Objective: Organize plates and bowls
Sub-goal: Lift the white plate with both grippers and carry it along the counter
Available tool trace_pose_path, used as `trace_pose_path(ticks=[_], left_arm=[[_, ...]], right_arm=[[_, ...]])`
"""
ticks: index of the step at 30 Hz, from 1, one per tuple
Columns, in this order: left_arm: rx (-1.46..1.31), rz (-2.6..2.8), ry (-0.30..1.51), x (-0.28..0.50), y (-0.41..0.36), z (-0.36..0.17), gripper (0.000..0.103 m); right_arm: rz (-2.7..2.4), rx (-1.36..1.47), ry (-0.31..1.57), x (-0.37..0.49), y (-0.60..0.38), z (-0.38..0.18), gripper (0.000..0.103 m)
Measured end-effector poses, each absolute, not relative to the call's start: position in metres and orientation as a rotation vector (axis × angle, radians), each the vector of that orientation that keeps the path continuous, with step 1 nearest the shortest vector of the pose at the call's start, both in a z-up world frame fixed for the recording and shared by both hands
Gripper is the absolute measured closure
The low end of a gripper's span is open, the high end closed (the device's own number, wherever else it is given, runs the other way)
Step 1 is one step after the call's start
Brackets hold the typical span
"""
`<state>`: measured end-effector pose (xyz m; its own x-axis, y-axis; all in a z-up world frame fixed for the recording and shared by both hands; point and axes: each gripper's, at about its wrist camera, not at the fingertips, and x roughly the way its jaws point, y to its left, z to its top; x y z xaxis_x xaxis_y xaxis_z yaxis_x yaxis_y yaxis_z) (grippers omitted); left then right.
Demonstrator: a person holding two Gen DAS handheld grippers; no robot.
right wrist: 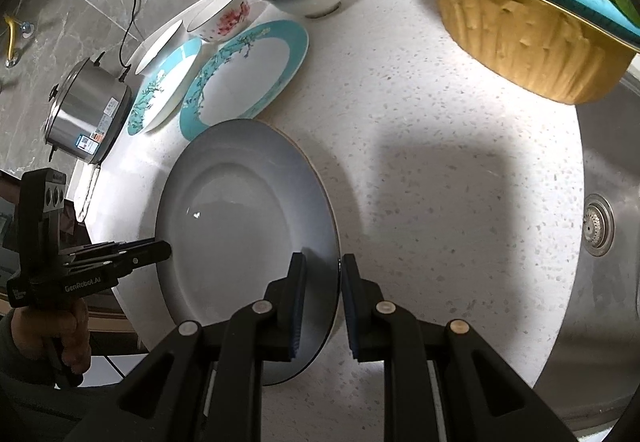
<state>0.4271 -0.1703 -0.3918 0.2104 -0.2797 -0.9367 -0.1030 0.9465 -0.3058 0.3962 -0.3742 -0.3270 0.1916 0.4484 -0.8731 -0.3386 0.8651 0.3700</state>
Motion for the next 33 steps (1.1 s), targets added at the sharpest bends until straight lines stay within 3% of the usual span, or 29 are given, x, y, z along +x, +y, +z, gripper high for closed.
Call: trace_pose_path(ticks=[17, 33], left_arm=[[-0.347, -0.097, 1.441, 0.427, -0.145, -0.370, 0.080], [-0.361, -0.033, 1.477, 0.401, -0.058, -0.356, 0.079]], right_arm=[[0.535, 0.115, 1.372, 0.404, -0.351, -0.319, 0.082], [0.604, 0.087, 1.421, 0.390, -0.280, -0.320, 0.082]])
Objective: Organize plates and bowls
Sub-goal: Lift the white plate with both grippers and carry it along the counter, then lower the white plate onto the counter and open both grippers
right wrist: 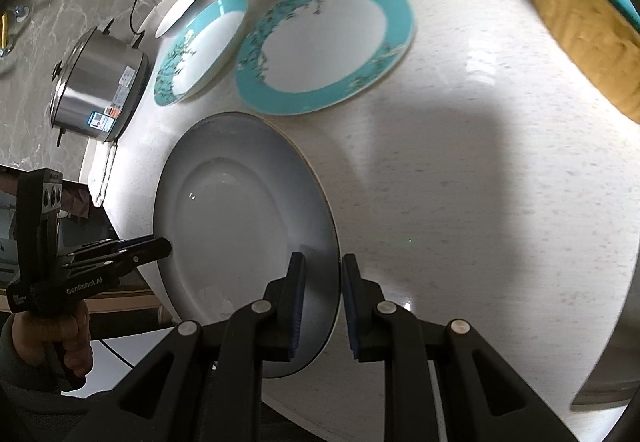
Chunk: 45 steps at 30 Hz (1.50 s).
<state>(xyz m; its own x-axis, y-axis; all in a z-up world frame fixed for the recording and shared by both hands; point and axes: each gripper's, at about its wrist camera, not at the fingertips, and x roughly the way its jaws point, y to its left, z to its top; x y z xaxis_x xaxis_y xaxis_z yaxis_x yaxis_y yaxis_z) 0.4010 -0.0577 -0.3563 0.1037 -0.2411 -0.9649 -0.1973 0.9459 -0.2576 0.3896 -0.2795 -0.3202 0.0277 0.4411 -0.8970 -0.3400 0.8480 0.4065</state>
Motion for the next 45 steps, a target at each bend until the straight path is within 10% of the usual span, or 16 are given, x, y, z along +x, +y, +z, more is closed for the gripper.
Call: trace_pose_path(ticks=[26, 42, 45], left_arm=[[-0.247, -0.098, 1.432, 0.415, 0.004, -0.374, 0.077], [-0.336, -0.054, 1.319, 0.412, 0.042, -0.357, 0.076], [-0.344, -0.051, 1.240, 0.415, 0.061, -0.342, 0.051]], right_arm=[[0.525, 0.166, 1.415, 0.387, -0.244, -0.352, 0.082], [0.479, 0.241, 1.304, 0.383, -0.263, -0.329, 0.055], [0.446, 0.317, 1.188, 0.384, -0.285, -0.304, 0.042]])
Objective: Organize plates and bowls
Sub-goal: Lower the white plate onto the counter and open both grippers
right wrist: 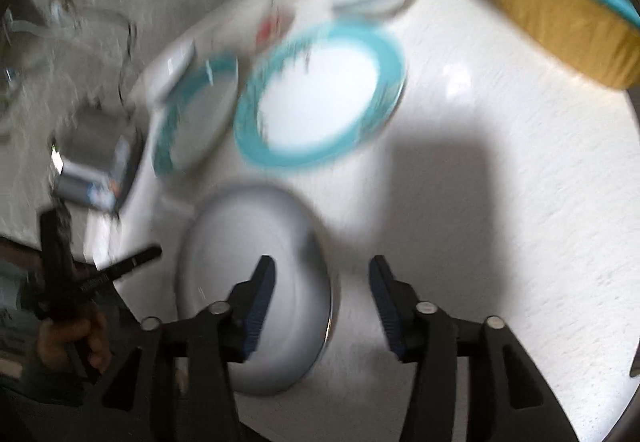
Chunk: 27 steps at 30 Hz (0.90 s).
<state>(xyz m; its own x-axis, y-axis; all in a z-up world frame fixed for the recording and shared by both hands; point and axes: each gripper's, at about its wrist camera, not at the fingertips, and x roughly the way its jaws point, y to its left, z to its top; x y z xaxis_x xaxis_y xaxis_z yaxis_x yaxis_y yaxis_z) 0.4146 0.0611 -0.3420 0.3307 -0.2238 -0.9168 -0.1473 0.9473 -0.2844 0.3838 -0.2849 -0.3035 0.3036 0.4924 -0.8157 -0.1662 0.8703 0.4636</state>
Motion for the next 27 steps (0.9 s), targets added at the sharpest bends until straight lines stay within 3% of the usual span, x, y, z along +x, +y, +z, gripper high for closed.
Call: trace_pose_path(ticks=[1, 3, 4, 11, 15, 18, 27], left_arm=[[-0.360, -0.055, 1.199, 0.416, 0.068, -0.335, 0.037], [-0.387, -0.070, 1.135, 0.419, 0.077, -0.321, 0.033], [-0.391, -0.089, 1.130, 0.423, 0.077, -0.315, 0.033], [-0.334, -0.196, 1.154, 0.448, 0.054, -0.297, 0.035], [-0.298, -0.240, 1.156, 0.466, 0.009, -0.297, 0.035], [-0.237, -0.228, 1.166, 0.488, -0.027, -0.305, 0.035], [-0.241, -0.142, 1.250, 0.536, -0.055, -0.339, 0.035]], right_arm=[[0.433, 0.354, 1.129, 0.383, -0.295, -0.293, 0.032], [0.395, 0.425, 1.006, 0.384, -0.315, -0.270, 0.014], [0.379, 0.440, 0.978, 0.385, -0.320, -0.262, 0.012], [0.313, 0.380, 0.952, 0.396, -0.315, -0.243, 0.015], [0.300, 0.384, 0.972, 0.412, -0.319, -0.254, 0.032], [0.323, 0.382, 0.986, 0.436, -0.323, -0.268, 0.036], [0.392, 0.430, 1.075, 0.514, -0.335, -0.320, 0.037]])
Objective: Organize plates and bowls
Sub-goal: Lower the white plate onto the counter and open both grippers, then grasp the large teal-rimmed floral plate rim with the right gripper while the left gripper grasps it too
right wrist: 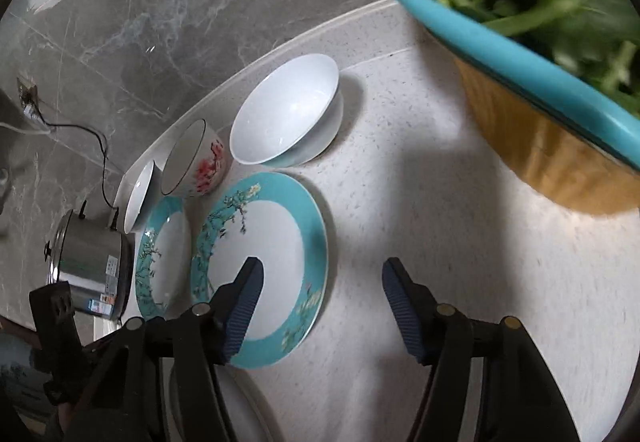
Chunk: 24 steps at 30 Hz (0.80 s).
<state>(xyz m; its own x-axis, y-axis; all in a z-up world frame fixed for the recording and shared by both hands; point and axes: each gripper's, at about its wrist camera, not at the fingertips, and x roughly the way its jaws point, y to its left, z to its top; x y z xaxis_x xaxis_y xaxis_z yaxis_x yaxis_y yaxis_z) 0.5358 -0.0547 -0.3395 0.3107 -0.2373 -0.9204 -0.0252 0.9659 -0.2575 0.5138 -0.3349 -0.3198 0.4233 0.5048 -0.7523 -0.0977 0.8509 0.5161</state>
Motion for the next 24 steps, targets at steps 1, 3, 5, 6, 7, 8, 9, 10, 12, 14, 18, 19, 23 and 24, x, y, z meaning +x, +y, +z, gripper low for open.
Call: trace_pose_path(ticks=[1, 3, 5, 6, 7, 8, 9, 10, 12, 14, 18, 19, 23, 24], left_arm=[[-0.249, -0.133, 1.261, 0.538, -0.055, -0.344, 0.035], [-0.270, -0.121, 1.277, 0.542, -0.054, -0.351, 0.035], [-0.279, -0.116, 1.285, 0.548, -0.057, -0.356, 0.035], [-0.278, -0.115, 1.286, 0.551, -0.058, -0.358, 0.035], [-0.281, -0.112, 1.288, 0.554, -0.060, -0.360, 0.035], [-0.285, -0.111, 1.289, 0.557, -0.061, -0.362, 0.035], [-0.288, -0.109, 1.292, 0.560, -0.061, -0.364, 0.035], [-0.290, -0.105, 1.296, 0.563, -0.061, -0.366, 0.035], [-0.305, -0.095, 1.310, 0.569, -0.061, -0.374, 0.035], [-0.316, -0.090, 1.306, 0.572, -0.058, -0.376, 0.035], [-0.322, -0.097, 1.298, 0.577, -0.060, -0.376, 0.035], [-0.313, -0.097, 1.299, 0.576, -0.062, -0.376, 0.035], [-0.315, -0.107, 1.295, 0.580, -0.066, -0.376, 0.035], [-0.322, -0.103, 1.290, 0.581, -0.066, -0.376, 0.035]], right_arm=[[0.408, 0.425, 1.081, 0.518, -0.334, -0.323, 0.038], [0.437, 0.424, 1.099, 0.525, -0.333, -0.329, 0.040], [0.459, 0.422, 1.119, 0.532, -0.333, -0.336, 0.042], [0.472, 0.422, 1.127, 0.535, -0.333, -0.339, 0.043], [0.481, 0.421, 1.130, 0.536, -0.333, -0.340, 0.045], [0.495, 0.417, 1.136, 0.538, -0.332, -0.342, 0.046], [0.503, 0.414, 1.139, 0.540, -0.330, -0.344, 0.046], [0.512, 0.405, 1.139, 0.543, -0.329, -0.345, 0.046], [0.534, 0.395, 1.147, 0.546, -0.326, -0.348, 0.049], [0.543, 0.376, 1.154, 0.549, -0.321, -0.351, 0.050], [0.564, 0.327, 1.152, 0.550, -0.312, -0.351, 0.053], [0.567, 0.309, 1.147, 0.550, -0.310, -0.351, 0.053], [0.586, 0.298, 1.139, 0.553, -0.309, -0.351, 0.053], [0.593, 0.295, 1.138, 0.554, -0.308, -0.351, 0.053]])
